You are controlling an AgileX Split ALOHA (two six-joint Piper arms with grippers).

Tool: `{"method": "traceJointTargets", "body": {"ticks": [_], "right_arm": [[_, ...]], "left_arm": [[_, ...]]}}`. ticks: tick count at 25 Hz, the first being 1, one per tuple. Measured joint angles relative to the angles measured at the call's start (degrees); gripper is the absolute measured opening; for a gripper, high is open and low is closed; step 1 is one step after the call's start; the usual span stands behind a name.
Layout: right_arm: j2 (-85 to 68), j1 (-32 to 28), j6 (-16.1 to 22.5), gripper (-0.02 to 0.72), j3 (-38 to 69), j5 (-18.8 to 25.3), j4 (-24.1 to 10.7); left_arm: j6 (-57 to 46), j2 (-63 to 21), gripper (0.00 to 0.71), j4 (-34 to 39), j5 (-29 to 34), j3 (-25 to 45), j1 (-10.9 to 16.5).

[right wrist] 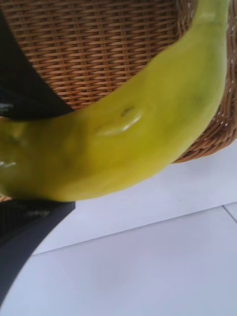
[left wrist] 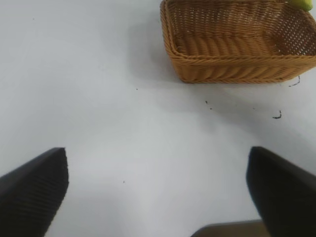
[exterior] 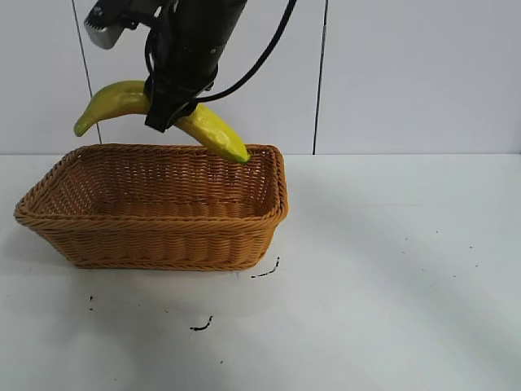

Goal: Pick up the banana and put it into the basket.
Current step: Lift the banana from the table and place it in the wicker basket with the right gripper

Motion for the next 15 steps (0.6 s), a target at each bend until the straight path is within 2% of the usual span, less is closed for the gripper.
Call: {"method": "traceJointTargets", "body": {"ticks": [11,12,15], "right_arm": [[2.2,0.0,-0.1,0.330,0.0,-2.0,3.9],[2.2,0.0,-0.1,0.362,0.0,-2.0,4.0],[2.1,0.0,0.0,0.536,0.0,-2.0,4.2]], "left_arm": [[0.0,0.0,0.695,0.0,0.0,0.0,0.0],[0.0,0.0,0.695,0.0,0.0,0.0,0.0],[0.0,0.0,0.695,0.0,0.0,0.0,0.0]]}}
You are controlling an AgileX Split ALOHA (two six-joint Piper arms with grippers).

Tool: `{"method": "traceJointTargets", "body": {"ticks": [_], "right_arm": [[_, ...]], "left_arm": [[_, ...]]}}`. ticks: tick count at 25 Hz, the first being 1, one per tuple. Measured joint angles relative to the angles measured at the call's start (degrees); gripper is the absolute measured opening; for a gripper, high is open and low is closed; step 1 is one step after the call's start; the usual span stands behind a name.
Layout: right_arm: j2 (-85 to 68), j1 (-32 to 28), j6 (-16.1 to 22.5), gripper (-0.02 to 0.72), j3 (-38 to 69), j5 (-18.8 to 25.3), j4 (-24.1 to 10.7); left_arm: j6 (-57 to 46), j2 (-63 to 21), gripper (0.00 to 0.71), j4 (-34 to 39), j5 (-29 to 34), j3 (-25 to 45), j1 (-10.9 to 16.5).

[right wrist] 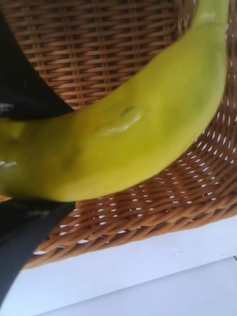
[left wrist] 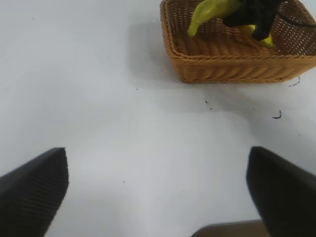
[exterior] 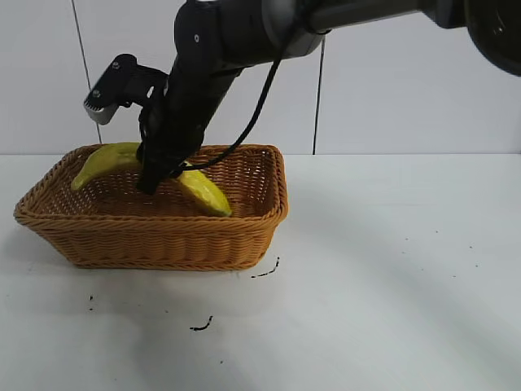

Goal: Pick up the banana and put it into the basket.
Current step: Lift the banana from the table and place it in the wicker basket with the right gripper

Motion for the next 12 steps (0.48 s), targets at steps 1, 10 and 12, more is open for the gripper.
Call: {"method": "traceJointTargets", "body": {"ticks": [1,10,12], "right_arm": [[-0.2,0.0,0.3,0.574,0.0,0.0,0.0],[-9.6,-0.3,21.6,0.626,0.0,8.4,0.1],[-11.8,-0.8,27.1,0.626,0.0,13.6,0.1]], "left_arm": [[0.0,0.0,0.695,0.0,0.0,0.0,0.0],[0.0,0.0,0.695,0.0,0.0,0.0,0.0],[0.0,0.0,0.695,0.0,0.0,0.0,0.0]]}}
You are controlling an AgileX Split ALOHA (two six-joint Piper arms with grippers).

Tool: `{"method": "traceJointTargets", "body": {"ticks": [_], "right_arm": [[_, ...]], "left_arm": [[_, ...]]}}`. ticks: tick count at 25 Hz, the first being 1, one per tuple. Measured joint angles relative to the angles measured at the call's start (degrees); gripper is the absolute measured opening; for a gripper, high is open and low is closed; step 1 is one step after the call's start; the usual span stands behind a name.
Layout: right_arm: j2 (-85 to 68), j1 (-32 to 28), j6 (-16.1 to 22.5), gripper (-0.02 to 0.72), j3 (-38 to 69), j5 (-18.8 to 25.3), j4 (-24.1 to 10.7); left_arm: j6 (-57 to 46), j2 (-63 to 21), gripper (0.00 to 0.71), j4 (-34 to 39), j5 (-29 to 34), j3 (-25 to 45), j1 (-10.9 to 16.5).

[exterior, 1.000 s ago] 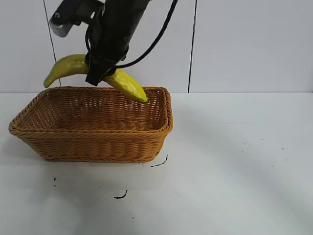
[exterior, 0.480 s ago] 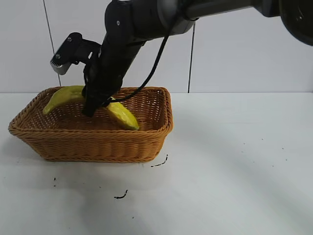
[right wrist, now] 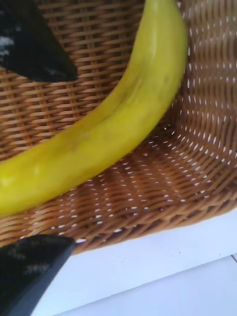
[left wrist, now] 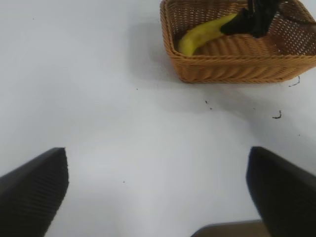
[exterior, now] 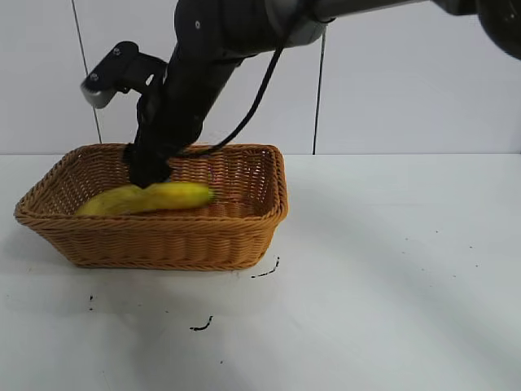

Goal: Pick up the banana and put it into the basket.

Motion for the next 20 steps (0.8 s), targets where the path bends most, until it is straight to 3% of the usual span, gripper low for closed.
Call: {"method": "traceJointTargets", "body": {"ticks": [3,7,14,20], "right_arm": [[-2.4,-1.2,5.0,0.626,-0.1,9.1,-0.1],[-3.0,-3.9,6.3,0.626,-1.2,16.2,-0.1],[-3.0,-12.8,7.8,0.626,-1.2,17.7,-0.1],[-3.0,-24.2,7.8,0.626,-1.2,18.0,-0.2]], "left_arm": [[0.0,0.0,0.695,0.0,0.0,0.0,0.0],[0.0,0.0,0.695,0.0,0.0,0.0,0.0],[0.0,0.0,0.695,0.0,0.0,0.0,0.0],[0.0,0.0,0.695,0.0,0.0,0.0,0.0]]}}
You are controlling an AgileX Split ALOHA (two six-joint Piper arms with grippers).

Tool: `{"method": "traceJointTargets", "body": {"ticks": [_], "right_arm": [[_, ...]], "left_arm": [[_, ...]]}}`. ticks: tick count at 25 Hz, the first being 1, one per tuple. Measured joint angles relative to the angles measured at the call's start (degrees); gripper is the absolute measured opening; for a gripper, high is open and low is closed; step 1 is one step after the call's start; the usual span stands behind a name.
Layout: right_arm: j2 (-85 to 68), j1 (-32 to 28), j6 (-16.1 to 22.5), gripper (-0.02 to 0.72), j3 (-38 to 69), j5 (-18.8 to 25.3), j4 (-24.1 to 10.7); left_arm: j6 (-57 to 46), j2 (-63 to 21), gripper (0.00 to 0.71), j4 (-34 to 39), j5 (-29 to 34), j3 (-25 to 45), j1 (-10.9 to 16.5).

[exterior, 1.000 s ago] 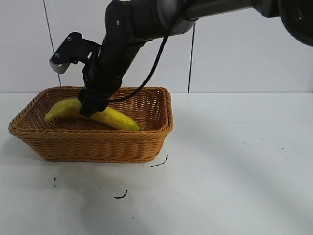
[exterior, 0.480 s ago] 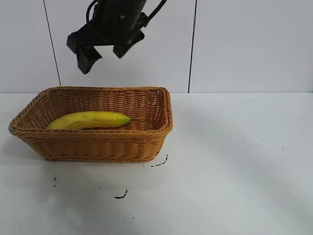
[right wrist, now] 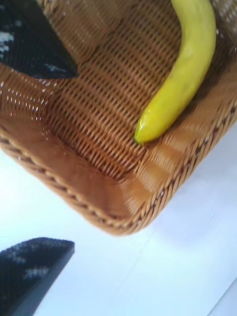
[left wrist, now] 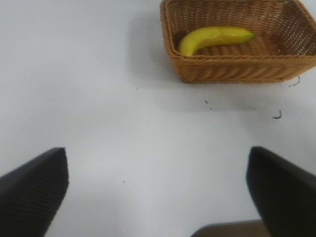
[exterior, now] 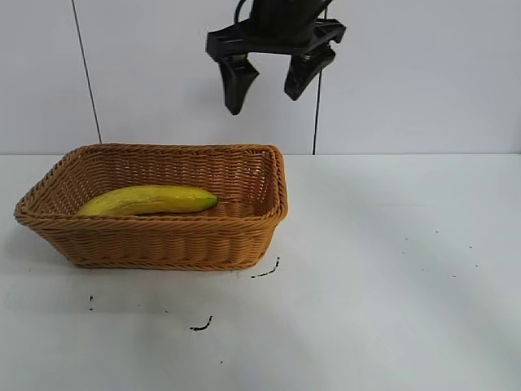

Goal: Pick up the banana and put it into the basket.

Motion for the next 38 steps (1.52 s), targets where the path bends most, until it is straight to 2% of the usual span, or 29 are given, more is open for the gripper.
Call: {"method": "traceJointTargets", "body": {"ticks": [4,8,18,21,26,38], "right_arm": [[0.0,-6.5,0.0,0.626,0.0,2.4,-0.2],[0.0,-10.1,0.2,0.626,0.0,3.9,0.0],[-0.3,-11.0,1.5,0.626,0.2,5.5,0.5],[-3.0,-11.0,1.9,0.626,3.5,5.4,1.3],[-13.3,-11.0,2.1,0.626,16.5,5.4,2.3],[-47.7,-11.0,1.4,0.626,53.2,5.5,2.3]], "left_arm": [[0.0,0.0,0.695,0.0,0.0,0.0,0.0],[0.0,0.0,0.695,0.0,0.0,0.0,0.0],[0.0,0.0,0.695,0.0,0.0,0.0,0.0],[0.0,0.0,0.695,0.0,0.0,0.0,0.0],[0.0,0.0,0.695,0.0,0.0,0.0,0.0],[0.0,0.0,0.695,0.0,0.0,0.0,0.0]]}}
